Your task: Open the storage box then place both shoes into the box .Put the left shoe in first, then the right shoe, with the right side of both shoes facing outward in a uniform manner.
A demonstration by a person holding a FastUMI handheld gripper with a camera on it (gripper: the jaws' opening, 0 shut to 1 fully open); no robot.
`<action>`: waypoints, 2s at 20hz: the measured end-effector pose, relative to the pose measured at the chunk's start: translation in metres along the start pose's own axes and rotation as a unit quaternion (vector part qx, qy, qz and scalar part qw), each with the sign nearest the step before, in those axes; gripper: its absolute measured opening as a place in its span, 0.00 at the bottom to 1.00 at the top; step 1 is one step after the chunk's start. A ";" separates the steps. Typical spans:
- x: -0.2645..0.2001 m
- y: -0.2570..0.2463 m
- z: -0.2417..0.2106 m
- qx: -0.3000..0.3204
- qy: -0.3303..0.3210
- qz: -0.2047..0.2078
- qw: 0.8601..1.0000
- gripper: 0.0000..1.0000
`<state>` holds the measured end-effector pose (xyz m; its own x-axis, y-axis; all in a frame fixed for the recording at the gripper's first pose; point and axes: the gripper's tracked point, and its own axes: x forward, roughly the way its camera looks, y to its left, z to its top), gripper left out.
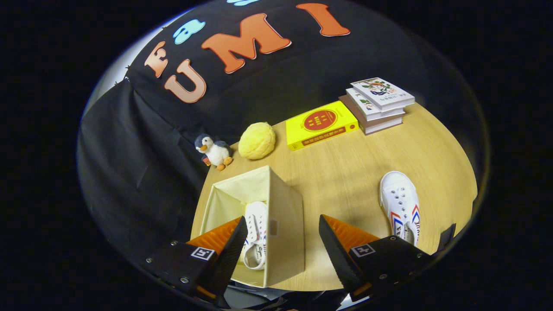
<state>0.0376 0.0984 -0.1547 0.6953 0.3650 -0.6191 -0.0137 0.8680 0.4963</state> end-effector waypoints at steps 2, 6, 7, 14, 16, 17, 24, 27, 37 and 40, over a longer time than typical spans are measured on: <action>-0.004 -0.028 -0.001 0.004 0.003 -0.018 1.000 0.98; -0.009 -0.081 -0.007 0.013 0.015 -0.055 0.998 0.98; -0.009 -0.096 -0.007 0.016 0.016 -0.066 0.998 0.98; -0.011 -0.178 -0.025 0.025 0.049 -0.127 0.990 0.98; -0.010 -0.198 -0.033 0.029 0.066 -0.141 0.987 0.93; -0.010 -0.207 -0.039 0.030 0.073 -0.148 0.986 0.89; 0.007 -0.242 -0.062 0.007 0.122 -0.172 0.977 0.61; 0.019 -0.246 -0.066 -0.009 0.141 -0.173 0.975 0.51; 0.037 -0.245 -0.073 -0.046 0.175 -0.147 0.972 0.38; 0.037 -0.248 -0.071 -0.046 0.153 -0.142 0.977 0.29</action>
<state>0.0161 -0.0794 -0.3436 0.4338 0.1759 -0.8837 0.0744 0.9704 0.2297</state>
